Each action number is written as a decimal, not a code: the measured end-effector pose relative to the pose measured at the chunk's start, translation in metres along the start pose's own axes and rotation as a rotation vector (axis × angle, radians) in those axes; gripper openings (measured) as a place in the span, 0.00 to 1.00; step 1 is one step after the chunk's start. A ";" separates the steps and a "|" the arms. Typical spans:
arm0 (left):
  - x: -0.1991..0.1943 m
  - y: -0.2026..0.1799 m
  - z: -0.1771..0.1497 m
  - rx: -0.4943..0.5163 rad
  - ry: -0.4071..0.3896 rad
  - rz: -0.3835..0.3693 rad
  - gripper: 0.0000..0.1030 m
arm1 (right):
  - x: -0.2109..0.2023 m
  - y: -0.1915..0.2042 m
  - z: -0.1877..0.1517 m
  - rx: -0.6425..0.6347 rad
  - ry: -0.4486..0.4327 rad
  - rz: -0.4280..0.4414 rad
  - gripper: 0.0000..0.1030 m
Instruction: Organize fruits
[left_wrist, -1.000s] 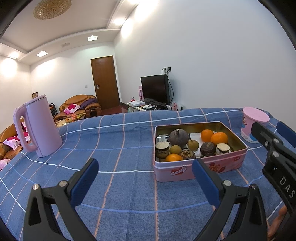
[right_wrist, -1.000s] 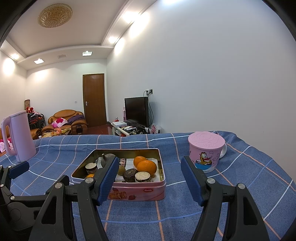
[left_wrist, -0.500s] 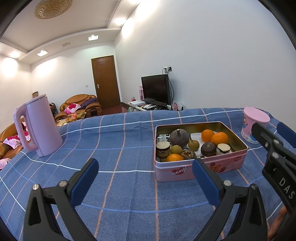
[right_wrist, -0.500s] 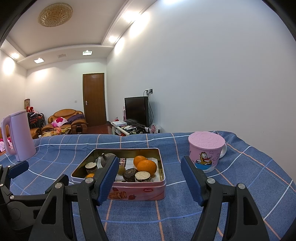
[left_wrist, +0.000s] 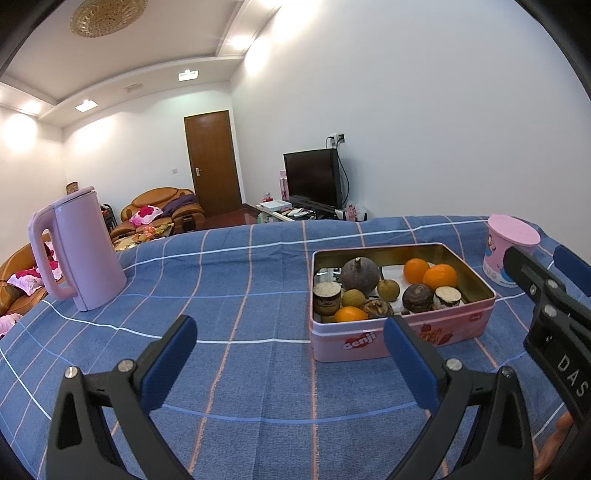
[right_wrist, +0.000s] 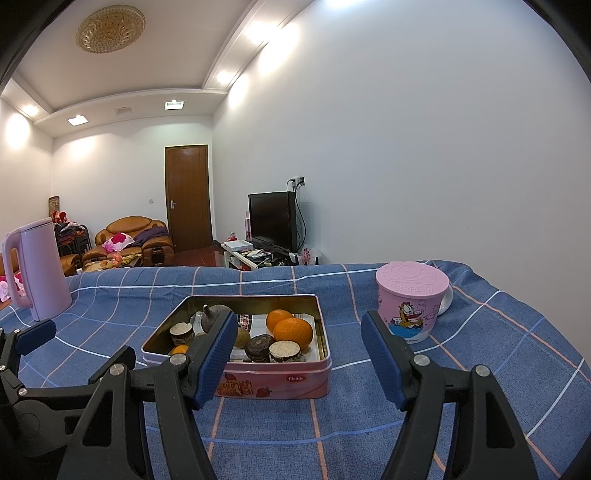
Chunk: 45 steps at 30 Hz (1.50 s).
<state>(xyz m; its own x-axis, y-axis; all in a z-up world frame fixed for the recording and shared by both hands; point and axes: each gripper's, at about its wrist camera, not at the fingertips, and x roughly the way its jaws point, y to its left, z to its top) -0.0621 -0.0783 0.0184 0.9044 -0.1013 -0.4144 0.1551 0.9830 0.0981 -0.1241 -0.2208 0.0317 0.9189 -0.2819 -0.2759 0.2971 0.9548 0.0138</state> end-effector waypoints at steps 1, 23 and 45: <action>0.000 0.000 0.000 0.000 0.001 0.000 1.00 | 0.000 0.000 0.000 0.000 0.000 -0.001 0.69; 0.004 0.002 0.000 -0.022 0.021 0.010 1.00 | 0.000 0.000 0.000 -0.001 0.001 0.000 0.69; 0.019 0.006 -0.002 -0.080 0.104 -0.032 1.00 | 0.001 0.002 -0.003 -0.009 0.011 -0.001 0.69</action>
<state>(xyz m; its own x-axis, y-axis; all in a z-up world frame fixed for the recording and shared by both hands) -0.0444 -0.0740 0.0092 0.8527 -0.1204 -0.5083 0.1473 0.9890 0.0127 -0.1232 -0.2185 0.0290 0.9158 -0.2821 -0.2860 0.2959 0.9552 0.0052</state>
